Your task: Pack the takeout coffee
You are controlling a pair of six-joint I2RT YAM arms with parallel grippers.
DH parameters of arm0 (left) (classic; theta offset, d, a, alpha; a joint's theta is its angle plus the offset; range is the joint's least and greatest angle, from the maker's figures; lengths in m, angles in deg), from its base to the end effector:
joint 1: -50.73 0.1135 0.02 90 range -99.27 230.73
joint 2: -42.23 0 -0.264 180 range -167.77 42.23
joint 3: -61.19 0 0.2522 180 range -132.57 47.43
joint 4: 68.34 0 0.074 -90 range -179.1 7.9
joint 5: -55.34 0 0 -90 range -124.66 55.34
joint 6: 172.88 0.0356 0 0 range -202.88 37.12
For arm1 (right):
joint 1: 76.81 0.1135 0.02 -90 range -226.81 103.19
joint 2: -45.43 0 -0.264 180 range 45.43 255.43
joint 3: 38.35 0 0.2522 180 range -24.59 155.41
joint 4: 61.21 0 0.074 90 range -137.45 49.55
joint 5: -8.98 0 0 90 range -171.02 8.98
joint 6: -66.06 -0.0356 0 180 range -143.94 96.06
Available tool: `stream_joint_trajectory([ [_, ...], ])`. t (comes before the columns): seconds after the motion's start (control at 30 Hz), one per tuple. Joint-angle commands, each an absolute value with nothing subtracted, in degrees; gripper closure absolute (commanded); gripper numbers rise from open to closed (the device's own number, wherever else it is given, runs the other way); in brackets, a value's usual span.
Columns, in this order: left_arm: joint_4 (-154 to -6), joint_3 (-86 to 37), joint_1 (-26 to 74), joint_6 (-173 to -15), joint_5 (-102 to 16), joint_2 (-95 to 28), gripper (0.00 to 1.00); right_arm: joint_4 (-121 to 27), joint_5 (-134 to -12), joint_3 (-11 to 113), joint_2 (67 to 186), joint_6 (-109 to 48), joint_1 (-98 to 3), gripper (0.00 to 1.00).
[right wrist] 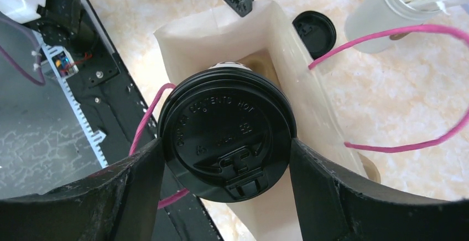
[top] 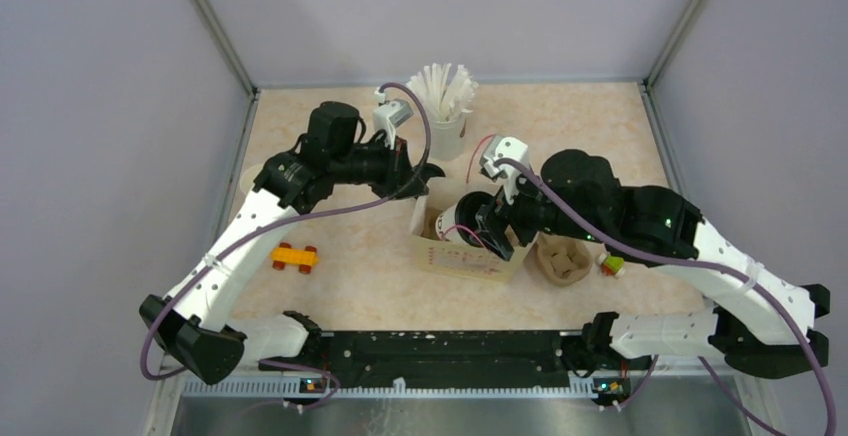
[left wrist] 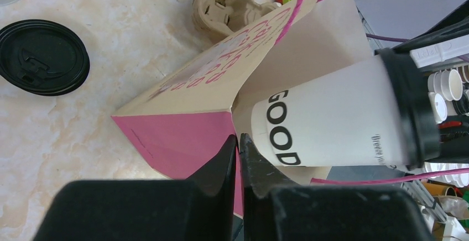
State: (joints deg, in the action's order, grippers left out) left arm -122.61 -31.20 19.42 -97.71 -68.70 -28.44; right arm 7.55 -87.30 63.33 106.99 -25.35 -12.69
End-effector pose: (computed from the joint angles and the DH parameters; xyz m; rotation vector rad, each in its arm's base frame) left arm 0.2068 -0.1491 0.4003 0.6811 2.1259 -1.0928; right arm 0.0834 0.1631 0.4557 -1.0440 1.8459 0.5828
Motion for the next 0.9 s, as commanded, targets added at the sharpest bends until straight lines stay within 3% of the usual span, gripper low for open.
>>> stream_joint_trajectory([
  [0.0,-119.63,-31.41,19.18,-97.73,-69.8,-26.75,0.9,4.18,-85.39,61.35,106.86,-22.33,-12.37,0.31],
  [0.17,-119.2,-30.86,19.22,-98.59,-70.01,-26.26,0.86,4.26,-86.71,61.27,109.56,-17.2,-12.38,0.31],
  [0.3,-121.49,-32.11,19.24,-100.24,-68.52,-26.19,0.69,4.32,-86.66,60.7,112.07,-14.65,-11.59,0.32],
  [0.37,-124.49,-33.31,19.21,-101.39,-65.54,-25.66,0.55,4.68,-87.59,60.01,112.72,-13.73,-10.35,0.32],
  [0.5,-130.84,-35.29,19.26,-104.28,-61.5,-24.16,0.42,4.41,-90.02,58.22,112.93,-12.78,-7.72,0.32],
  [0.7,-136.62,-34.52,19.2,-106.08,-60.46,-24.53,0.37,3.82,-90.07,56.35,112.95,-13.29,-5.9,0.32],
  [0.8,-134.51,-33.39,19.18,-105.55,-60.38,-24.76,0.39,3.49,-89.9,55.86,112.91,-13.52,-5.46,0.33],
  [0.87,-133.53,-33.0,19.19,-105.09,-61.0,-25.54,0.46,3.35,-89.69,55.64,113.04,-13.65,-5.28,0.33],
])
